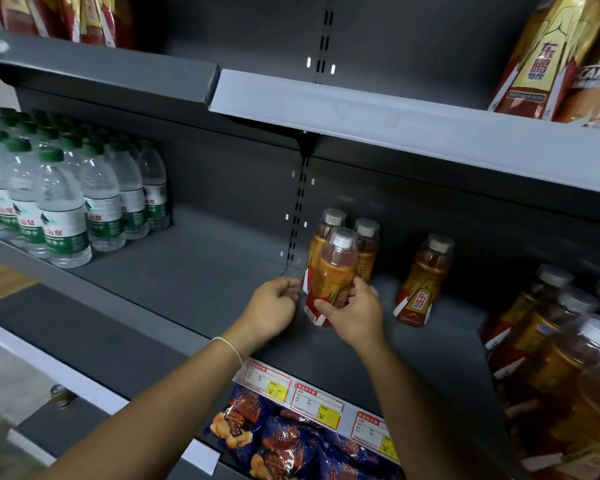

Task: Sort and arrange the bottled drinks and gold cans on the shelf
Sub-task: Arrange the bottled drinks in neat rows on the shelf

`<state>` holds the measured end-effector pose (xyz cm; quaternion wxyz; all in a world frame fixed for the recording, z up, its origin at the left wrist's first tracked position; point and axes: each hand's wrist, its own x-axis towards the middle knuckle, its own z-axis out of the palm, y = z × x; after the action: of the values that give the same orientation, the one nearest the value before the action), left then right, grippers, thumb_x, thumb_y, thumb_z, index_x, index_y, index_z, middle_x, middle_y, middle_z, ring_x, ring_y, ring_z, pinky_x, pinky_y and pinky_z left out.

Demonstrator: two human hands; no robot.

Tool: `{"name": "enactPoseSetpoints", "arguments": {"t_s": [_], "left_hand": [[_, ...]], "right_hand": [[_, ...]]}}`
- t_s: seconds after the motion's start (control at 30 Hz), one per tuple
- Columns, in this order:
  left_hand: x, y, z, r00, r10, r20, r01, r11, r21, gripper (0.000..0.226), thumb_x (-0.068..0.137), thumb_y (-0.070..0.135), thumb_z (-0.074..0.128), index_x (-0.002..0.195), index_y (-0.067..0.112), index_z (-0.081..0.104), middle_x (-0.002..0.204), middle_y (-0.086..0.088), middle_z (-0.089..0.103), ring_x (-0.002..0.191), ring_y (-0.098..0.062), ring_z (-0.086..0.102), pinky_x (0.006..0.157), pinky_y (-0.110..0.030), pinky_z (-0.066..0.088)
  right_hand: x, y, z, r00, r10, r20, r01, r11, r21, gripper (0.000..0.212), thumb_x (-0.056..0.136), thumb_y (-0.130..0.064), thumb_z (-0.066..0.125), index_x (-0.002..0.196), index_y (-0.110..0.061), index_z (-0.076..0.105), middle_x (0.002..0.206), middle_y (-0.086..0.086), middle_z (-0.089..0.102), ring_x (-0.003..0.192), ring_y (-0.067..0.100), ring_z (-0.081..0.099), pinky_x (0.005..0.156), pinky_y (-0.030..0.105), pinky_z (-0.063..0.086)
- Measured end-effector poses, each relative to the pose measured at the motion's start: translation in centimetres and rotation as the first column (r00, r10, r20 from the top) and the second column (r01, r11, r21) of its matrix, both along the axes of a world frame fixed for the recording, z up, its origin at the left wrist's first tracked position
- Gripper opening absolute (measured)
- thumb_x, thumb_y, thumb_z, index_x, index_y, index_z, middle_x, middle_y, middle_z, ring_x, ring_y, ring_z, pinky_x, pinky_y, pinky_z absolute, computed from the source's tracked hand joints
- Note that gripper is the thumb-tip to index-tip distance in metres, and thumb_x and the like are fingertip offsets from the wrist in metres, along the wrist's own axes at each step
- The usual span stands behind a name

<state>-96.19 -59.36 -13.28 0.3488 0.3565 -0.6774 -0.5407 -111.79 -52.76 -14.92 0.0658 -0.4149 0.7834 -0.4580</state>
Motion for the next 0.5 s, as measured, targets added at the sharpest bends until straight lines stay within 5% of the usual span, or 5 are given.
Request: {"name": "enactPoseSetpoints", "arguments": {"t_s": [0.13,0.3,0.5], "left_hand": [[-1.2,0.7,0.3,0.987,-0.091,-0.130,0.112,0.980,0.164,0.024,0.101,0.014,0.047,0.109,0.011,0.070,0.107,-0.006,0.073,0.102,-0.019,0.068,0.091,-0.030,0.051],[-3.0,1.4,0.2,0.986,-0.052,-0.161,0.087,0.973,0.216,0.031,0.103,0.024,0.045,0.116,0.005,0.067,0.112,-0.011,0.071,0.105,-0.021,0.066,0.099,-0.037,0.049],[-5.3,3.2,0.0,0.984,-0.107,-0.146,0.134,0.973,0.189,0.029,0.103,0.029,0.045,0.110,0.013,0.068,0.111,-0.010,0.071,0.106,-0.023,0.066,0.099,-0.042,0.050]], "right_hand": [[0.4,1.0,-0.6,0.999,-0.050,0.008,0.050,0.997,-0.060,0.067,0.059,-0.038,0.091,0.109,-0.023,0.050,0.116,0.002,0.060,0.105,0.018,0.061,0.090,0.041,0.055],[-0.1,2.9,-1.4,0.990,0.029,0.138,-0.008,0.989,-0.147,0.062,0.064,-0.022,0.092,0.102,-0.033,0.044,0.088,-0.021,0.062,0.083,-0.014,0.063,0.080,0.025,0.059],[-2.0,6.3,-1.8,0.994,0.005,0.107,0.008,0.992,-0.127,0.066,0.066,-0.037,0.088,0.119,-0.034,0.049,0.110,-0.013,0.062,0.096,0.001,0.063,0.082,0.029,0.058]]}}
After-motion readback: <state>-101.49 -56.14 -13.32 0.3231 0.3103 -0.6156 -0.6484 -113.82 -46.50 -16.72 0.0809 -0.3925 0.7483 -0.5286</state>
